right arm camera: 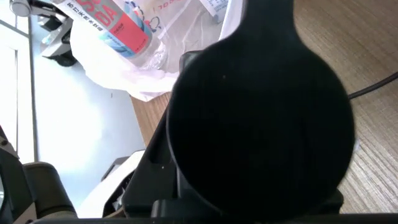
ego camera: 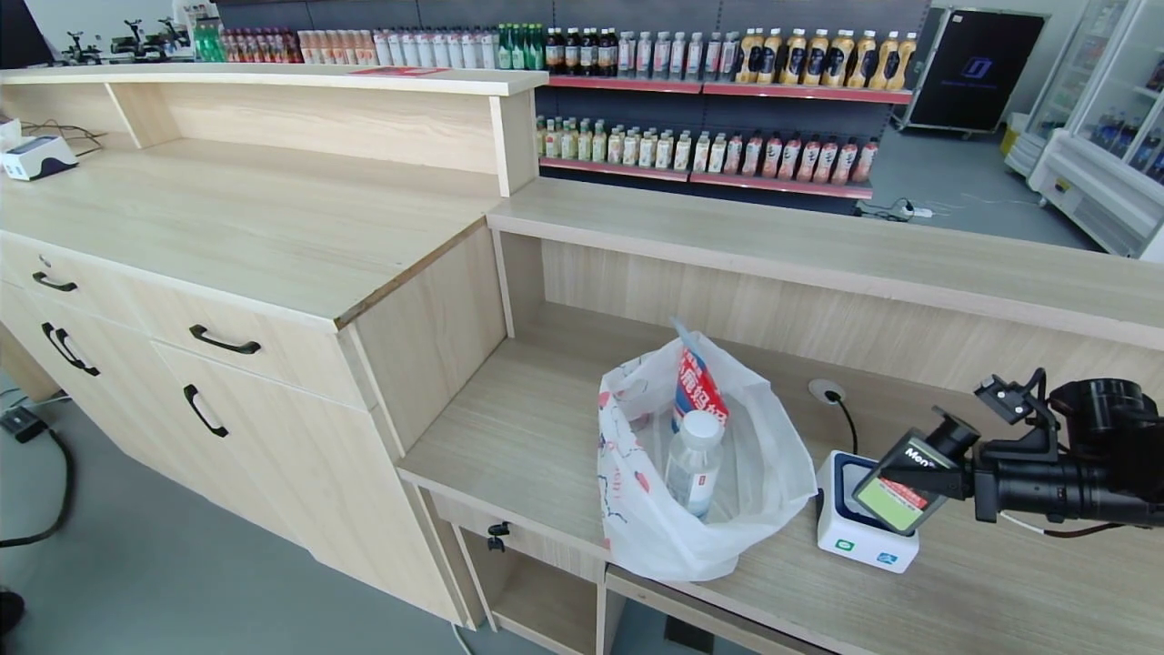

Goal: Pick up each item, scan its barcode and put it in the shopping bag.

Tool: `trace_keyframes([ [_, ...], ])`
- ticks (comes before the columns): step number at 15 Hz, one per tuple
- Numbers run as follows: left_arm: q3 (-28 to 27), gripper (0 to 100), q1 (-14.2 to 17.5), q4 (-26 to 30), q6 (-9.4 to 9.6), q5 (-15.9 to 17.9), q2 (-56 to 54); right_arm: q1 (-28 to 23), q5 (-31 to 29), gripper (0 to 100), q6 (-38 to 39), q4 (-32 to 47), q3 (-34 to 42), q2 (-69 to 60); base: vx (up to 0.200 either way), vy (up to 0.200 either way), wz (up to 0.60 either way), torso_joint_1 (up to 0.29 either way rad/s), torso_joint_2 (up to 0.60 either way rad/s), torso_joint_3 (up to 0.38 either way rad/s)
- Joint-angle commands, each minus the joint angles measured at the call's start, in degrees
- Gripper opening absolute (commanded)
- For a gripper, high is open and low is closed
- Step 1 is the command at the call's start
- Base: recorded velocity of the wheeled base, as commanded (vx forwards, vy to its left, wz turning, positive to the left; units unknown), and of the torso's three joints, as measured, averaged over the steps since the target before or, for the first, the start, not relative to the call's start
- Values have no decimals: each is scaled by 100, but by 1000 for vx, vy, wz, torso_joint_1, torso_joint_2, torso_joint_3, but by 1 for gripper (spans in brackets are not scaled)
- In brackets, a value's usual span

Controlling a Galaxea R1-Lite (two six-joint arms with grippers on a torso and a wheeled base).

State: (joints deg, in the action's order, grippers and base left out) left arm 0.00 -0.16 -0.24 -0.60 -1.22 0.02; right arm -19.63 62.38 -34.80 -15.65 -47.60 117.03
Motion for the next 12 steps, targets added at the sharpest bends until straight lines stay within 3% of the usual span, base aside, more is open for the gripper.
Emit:
trace_keyframes([
  [1, 0, 100, -2, -2, -2, -1, -2, -6, 2, 0, 0, 1, -21, 74, 0, 0, 0, 0, 0, 0],
  [9, 0, 100, -2, -2, -2, -1, -2, 20, 2, 0, 0, 10, -21, 13, 0, 0, 0, 0, 0, 0],
  [12, 0, 100, -2, -2, -2, -10, -2, 117, -24, 0, -26, 36, 14, -1244, 0, 0, 0, 0, 0, 0],
])
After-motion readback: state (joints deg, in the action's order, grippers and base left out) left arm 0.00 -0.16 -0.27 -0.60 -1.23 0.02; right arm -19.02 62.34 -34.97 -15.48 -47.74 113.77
